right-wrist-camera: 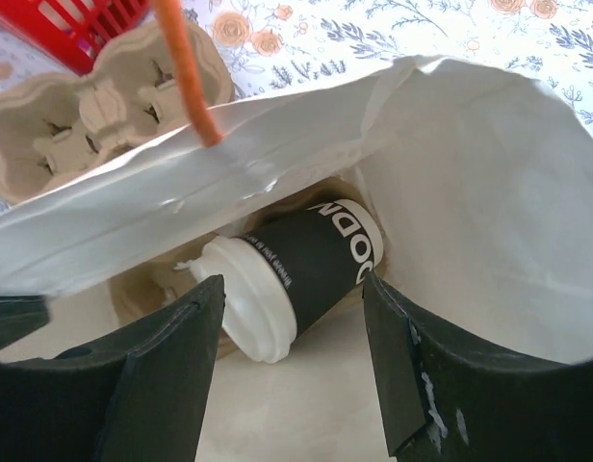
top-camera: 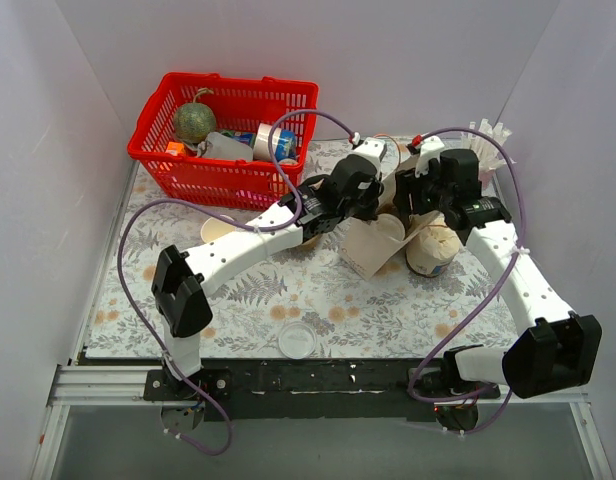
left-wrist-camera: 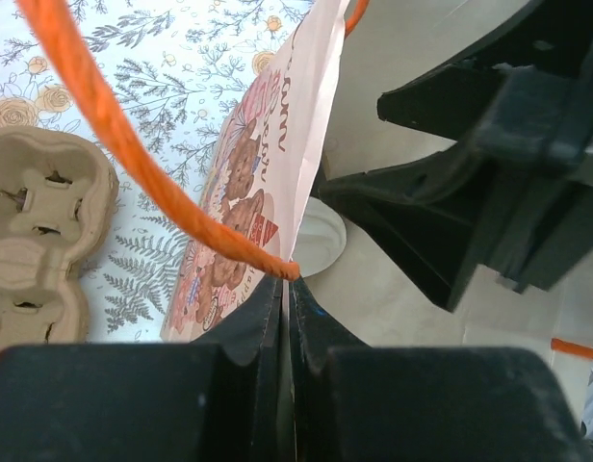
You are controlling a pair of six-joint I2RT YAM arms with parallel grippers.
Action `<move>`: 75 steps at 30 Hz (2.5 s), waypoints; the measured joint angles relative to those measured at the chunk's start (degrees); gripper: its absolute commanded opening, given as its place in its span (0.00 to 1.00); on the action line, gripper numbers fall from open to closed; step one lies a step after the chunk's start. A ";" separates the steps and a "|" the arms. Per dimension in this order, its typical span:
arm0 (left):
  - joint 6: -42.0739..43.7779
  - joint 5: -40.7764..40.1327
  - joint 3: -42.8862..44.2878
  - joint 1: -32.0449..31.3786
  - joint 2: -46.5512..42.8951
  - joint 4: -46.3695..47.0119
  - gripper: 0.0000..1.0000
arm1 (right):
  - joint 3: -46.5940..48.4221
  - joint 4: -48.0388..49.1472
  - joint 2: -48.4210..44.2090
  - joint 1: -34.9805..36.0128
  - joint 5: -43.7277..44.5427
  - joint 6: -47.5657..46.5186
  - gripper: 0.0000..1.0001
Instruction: Pack the takeout coffee
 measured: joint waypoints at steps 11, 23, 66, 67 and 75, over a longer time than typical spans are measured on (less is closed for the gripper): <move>-1.11 3.74 -1.70 0.02 -3.30 -0.02 0.00 | -3.30 1.79 1.33 0.04 -1.40 -4.52 0.66; -5.44 5.14 -1.73 0.42 -2.82 -1.86 0.00 | -6.75 4.20 5.25 1.18 -1.16 -4.96 0.64; -13.53 1.18 -2.78 1.49 0.37 -0.31 0.00 | -9.44 14.62 15.65 6.58 11.04 4.24 0.19; -13.62 1.07 -2.78 1.46 0.37 -0.31 0.00 | -9.44 14.58 15.67 6.67 11.17 4.31 0.13; -13.86 0.66 -2.80 1.11 0.37 -0.24 0.00 | -9.38 13.46 14.99 6.82 11.10 4.96 0.01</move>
